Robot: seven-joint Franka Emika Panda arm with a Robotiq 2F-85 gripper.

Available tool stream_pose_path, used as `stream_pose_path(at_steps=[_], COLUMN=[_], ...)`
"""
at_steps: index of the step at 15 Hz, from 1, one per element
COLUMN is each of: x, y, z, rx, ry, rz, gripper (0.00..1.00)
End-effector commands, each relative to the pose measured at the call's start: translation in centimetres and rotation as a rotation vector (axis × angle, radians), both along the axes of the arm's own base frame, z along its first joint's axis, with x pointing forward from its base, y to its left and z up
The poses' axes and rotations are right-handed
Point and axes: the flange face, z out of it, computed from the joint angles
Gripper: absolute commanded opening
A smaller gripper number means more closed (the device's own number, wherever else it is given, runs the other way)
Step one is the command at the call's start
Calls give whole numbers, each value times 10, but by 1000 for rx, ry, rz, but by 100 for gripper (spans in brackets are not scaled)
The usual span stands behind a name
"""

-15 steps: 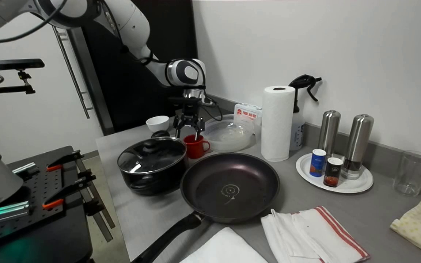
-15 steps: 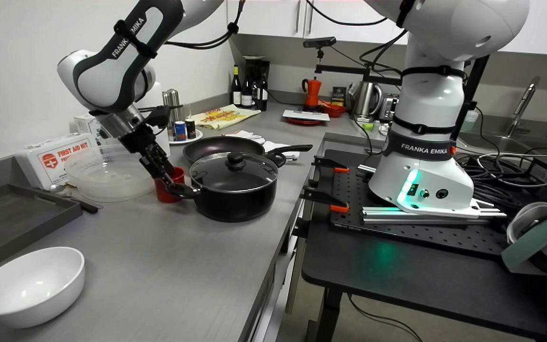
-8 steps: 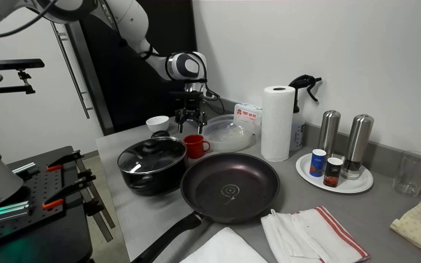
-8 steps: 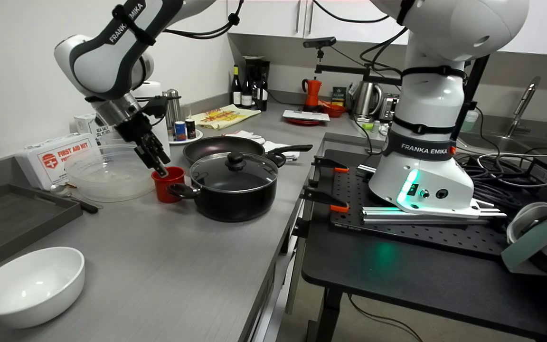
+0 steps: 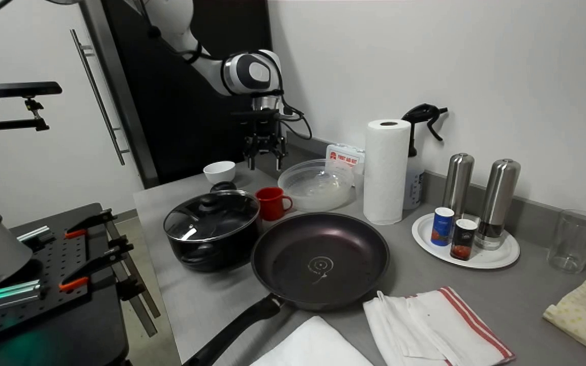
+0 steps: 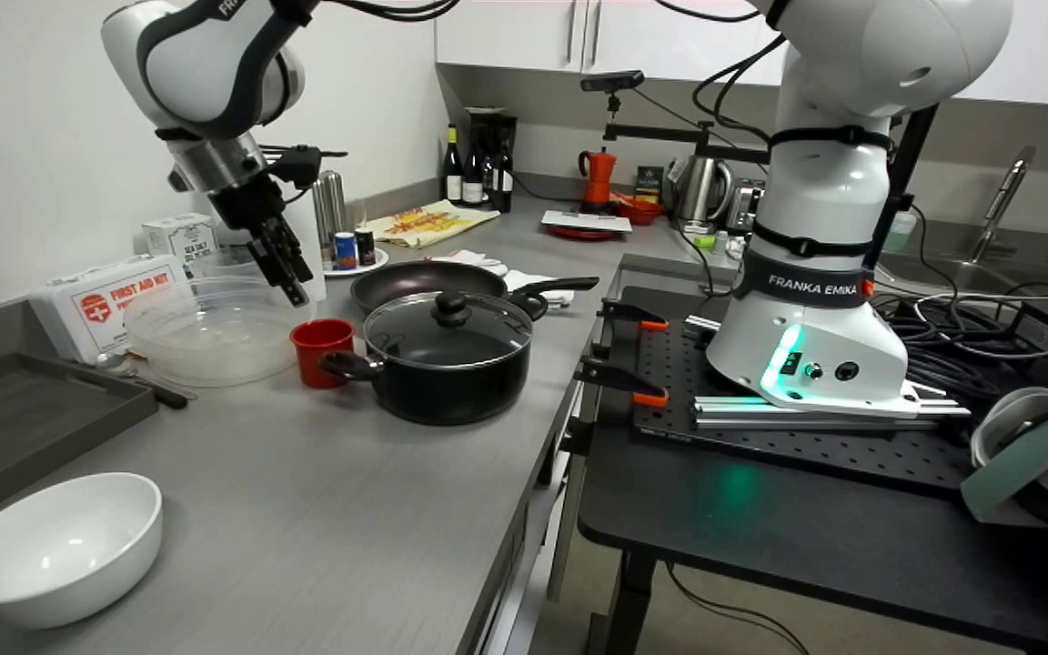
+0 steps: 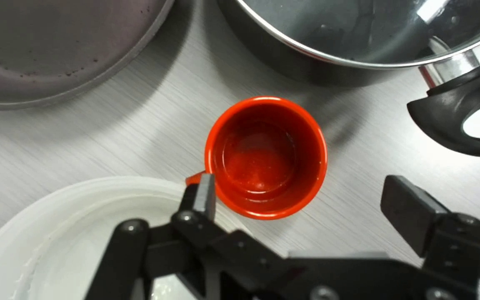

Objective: Move the cup to the right

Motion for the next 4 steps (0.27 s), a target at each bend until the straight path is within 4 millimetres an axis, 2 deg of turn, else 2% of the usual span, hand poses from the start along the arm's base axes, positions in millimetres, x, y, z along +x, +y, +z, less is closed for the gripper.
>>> stream_pose_path(at_steps=[1,4], x=[-2,-5], y=[0,0], z=[3,2], rx=[0,1], ry=[0,1], rz=[1,2], gripper=[100,100])
